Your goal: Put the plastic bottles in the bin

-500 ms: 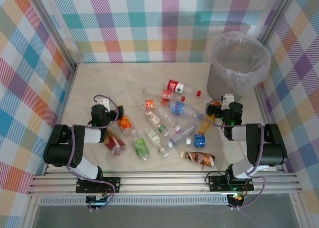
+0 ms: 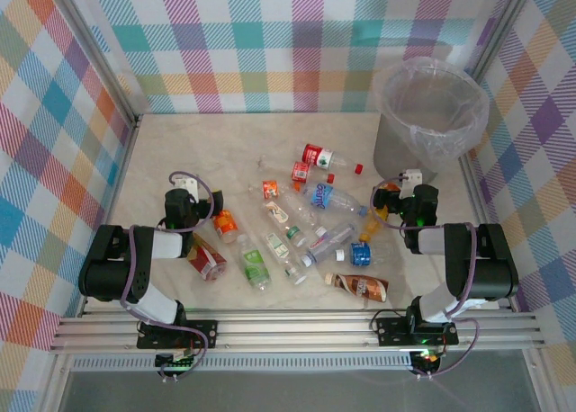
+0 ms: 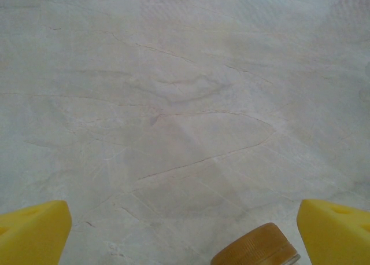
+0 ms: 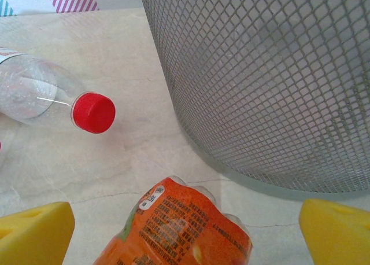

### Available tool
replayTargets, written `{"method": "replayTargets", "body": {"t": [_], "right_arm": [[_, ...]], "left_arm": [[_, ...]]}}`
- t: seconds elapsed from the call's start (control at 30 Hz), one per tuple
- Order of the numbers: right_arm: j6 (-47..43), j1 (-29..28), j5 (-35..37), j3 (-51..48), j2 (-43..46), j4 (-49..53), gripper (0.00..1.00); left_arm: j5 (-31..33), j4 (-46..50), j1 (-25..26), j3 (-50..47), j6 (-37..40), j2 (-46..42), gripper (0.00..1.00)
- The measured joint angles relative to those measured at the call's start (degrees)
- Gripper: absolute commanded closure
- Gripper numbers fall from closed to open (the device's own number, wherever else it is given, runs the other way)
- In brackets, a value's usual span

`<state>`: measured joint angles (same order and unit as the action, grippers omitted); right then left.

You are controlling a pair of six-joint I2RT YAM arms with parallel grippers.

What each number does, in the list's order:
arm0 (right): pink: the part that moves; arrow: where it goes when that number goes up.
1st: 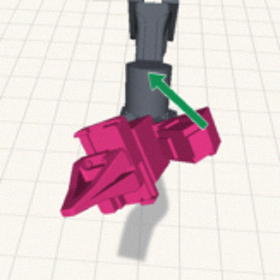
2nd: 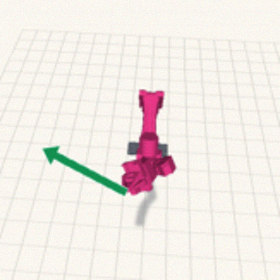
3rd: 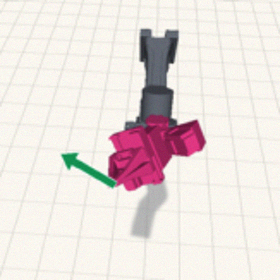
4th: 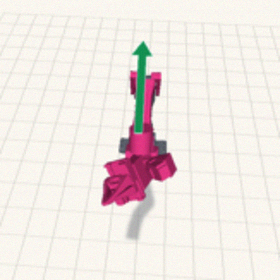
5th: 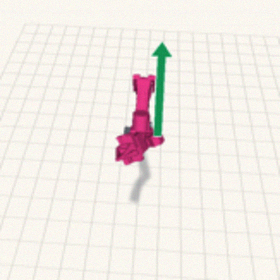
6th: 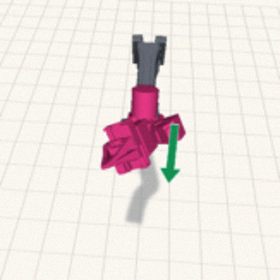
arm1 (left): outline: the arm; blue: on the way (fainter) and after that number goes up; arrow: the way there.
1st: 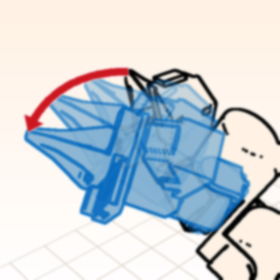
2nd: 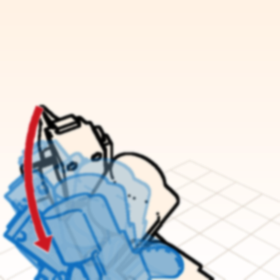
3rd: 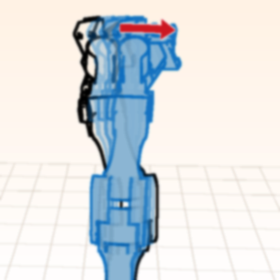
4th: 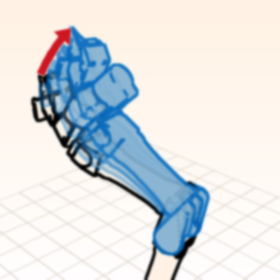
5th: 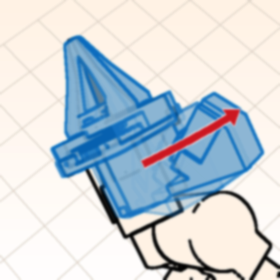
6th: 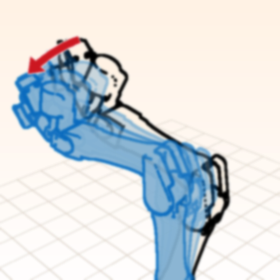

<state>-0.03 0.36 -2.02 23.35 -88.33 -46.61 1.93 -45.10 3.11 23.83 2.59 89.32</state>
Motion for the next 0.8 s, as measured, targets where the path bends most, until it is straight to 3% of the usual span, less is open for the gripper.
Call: {"method": "replayTargets", "body": {"t": [0.6, 0.8], "right_arm": [[0.0, 0.0, -0.1, 0.0, 0.0, 0.1, 0.0], [0.4, 0.0, 0.4, 0.0, 3.9, 4.3, 0.0]], "left_arm": [[0.0, 0.3, 0.0, 0.0, 0.0, 0.0, 0.0], [0.8, 5.1, 0.2, 0.3, -0.2, -3.3, 0.0]]}}
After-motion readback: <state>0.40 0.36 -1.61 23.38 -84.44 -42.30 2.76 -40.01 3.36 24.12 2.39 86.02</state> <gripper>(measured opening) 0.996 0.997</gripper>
